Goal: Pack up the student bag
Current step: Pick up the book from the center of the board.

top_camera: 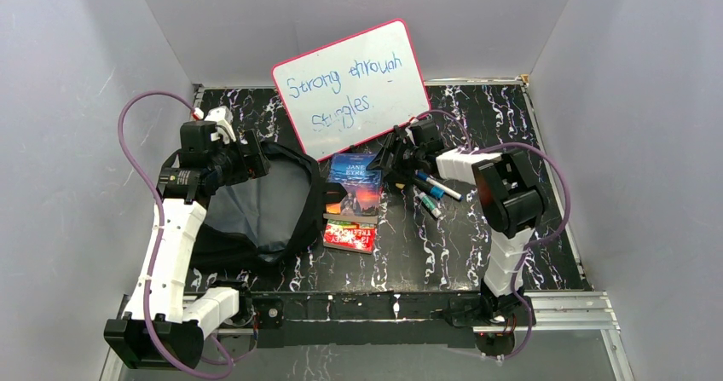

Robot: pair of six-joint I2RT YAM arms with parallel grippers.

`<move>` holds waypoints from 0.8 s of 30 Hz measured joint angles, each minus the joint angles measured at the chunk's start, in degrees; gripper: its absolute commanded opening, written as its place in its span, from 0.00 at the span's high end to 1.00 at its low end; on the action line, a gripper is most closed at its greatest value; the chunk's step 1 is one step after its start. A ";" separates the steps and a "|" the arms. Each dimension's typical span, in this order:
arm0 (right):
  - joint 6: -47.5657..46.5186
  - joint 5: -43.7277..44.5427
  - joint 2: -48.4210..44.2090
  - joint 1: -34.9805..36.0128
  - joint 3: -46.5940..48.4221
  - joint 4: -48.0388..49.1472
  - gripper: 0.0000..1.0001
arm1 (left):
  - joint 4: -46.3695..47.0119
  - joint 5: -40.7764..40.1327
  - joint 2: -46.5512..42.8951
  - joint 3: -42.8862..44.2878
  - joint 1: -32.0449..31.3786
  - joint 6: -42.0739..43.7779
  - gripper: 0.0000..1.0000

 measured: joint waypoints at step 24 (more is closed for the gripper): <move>12.33 -4.66 3.15 -0.42 -5.46 16.15 0.34 | 0.00 0.22 -0.28 -0.33 0.00 -0.90 0.15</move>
